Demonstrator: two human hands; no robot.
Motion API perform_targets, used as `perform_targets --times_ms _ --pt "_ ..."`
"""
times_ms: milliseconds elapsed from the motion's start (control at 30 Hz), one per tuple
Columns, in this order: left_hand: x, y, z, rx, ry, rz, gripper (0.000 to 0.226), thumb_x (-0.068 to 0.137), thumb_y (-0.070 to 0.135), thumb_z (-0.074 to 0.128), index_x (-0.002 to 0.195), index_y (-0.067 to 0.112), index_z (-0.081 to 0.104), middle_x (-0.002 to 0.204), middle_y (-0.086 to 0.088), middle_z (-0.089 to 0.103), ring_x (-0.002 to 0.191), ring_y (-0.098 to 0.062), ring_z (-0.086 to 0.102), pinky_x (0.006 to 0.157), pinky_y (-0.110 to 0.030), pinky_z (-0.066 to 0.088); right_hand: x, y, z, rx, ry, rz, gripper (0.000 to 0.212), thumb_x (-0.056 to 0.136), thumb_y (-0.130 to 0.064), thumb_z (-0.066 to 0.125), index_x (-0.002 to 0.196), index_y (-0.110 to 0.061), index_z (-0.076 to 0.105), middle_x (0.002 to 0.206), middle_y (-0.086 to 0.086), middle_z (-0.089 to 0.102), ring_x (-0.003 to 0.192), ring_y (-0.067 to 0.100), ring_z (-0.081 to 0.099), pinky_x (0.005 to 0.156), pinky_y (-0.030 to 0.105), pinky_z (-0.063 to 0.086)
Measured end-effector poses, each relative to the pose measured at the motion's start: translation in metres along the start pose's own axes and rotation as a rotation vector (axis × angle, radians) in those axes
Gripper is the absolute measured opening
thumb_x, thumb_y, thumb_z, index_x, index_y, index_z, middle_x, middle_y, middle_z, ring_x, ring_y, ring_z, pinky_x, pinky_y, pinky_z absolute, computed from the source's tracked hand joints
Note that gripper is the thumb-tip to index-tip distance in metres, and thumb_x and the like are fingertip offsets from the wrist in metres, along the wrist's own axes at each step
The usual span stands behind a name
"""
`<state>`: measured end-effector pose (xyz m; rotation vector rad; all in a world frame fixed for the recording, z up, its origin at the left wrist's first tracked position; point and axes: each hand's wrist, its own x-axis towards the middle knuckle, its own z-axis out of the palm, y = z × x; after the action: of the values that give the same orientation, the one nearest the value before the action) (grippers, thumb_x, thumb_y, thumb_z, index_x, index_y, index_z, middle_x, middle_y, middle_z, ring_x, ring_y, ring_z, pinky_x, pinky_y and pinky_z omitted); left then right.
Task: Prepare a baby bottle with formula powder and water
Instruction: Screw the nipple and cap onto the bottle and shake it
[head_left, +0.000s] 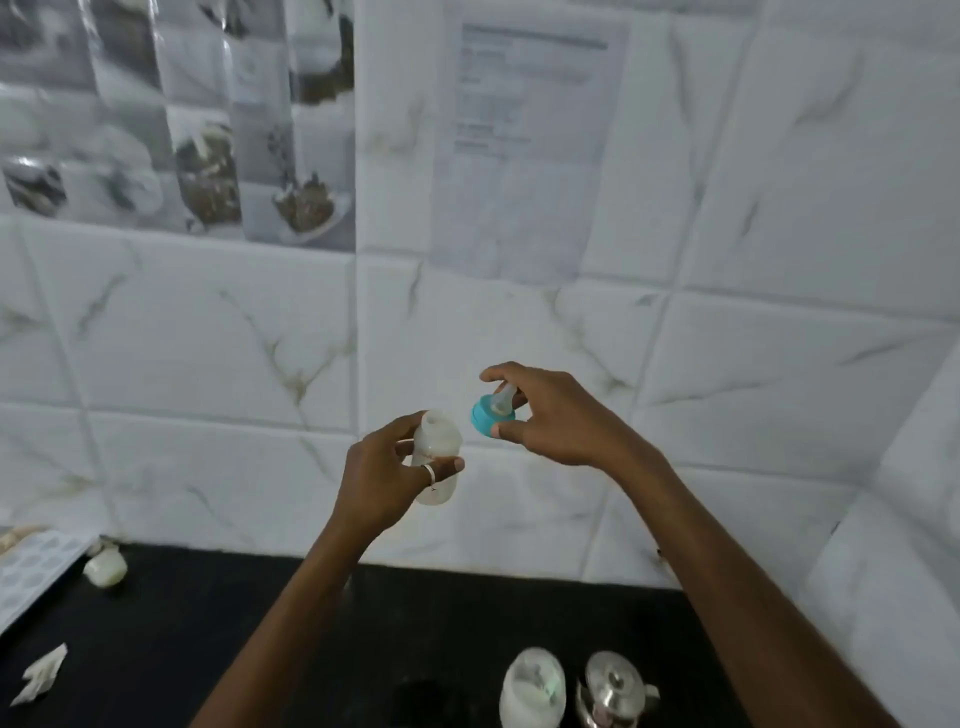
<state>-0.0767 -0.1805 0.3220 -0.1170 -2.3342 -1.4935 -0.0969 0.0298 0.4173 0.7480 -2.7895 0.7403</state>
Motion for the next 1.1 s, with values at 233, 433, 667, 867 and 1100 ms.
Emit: perform_targets --times_ms 233,433,667,867,1100 --pt "0.026 0.087 -0.002 0.058 0.001 0.152 0.069 0.076 0.037 0.088 0.139 0.022 0.062 0.126 0.006 0.071 0.099 -0.009 0.065 0.071 -0.007 0.042 0.010 -0.031 -0.101 -0.013 -0.057 -0.093 0.057 0.084 -0.014 0.080 0.134 -0.032 0.060 0.124 -0.009 0.063 0.110 0.009 0.064 0.093 0.031 0.057" --pt "0.022 0.113 -0.001 0.058 -0.070 0.155 0.063 0.076 0.037 0.088 0.133 0.021 0.066 0.122 0.003 0.074 0.106 -0.016 0.070 0.092 -0.030 0.054 0.009 -0.044 -0.126 -0.048 -0.141 -0.188 0.052 0.084 -0.003 0.076 0.129 -0.028 0.065 0.127 -0.011 0.064 0.115 0.012 0.062 0.096 0.035 0.058" --pt "0.010 0.112 0.004 0.092 -0.119 0.137 0.065 0.077 0.036 0.086 0.136 0.018 0.064 0.128 0.000 0.072 0.111 -0.017 0.070 0.095 -0.030 0.053 0.005 -0.048 -0.129 -0.067 -0.214 -0.243 0.047 0.083 0.002 0.074 0.123 -0.023 0.070 0.121 -0.015 0.066 0.113 0.006 0.062 0.096 0.025 0.055" --pt "0.004 0.111 0.003 0.094 -0.122 0.126 0.065 0.077 0.038 0.086 0.134 0.018 0.065 0.127 0.000 0.073 0.112 -0.017 0.070 0.098 -0.035 0.056 0.005 -0.049 -0.124 -0.093 -0.262 -0.243 0.047 0.083 0.003 0.073 0.122 -0.024 0.070 0.119 -0.018 0.066 0.111 0.001 0.061 0.093 0.019 0.054" --pt "0.001 0.109 0.002 0.081 -0.111 0.111 0.064 0.076 0.038 0.087 0.134 0.019 0.066 0.126 0.001 0.073 0.112 -0.017 0.070 0.099 -0.037 0.057 0.007 -0.049 -0.117 -0.121 -0.281 -0.248 0.049 0.083 0.005 0.073 0.121 -0.026 0.070 0.113 -0.024 0.063 0.106 -0.004 0.061 0.087 0.012 0.053"
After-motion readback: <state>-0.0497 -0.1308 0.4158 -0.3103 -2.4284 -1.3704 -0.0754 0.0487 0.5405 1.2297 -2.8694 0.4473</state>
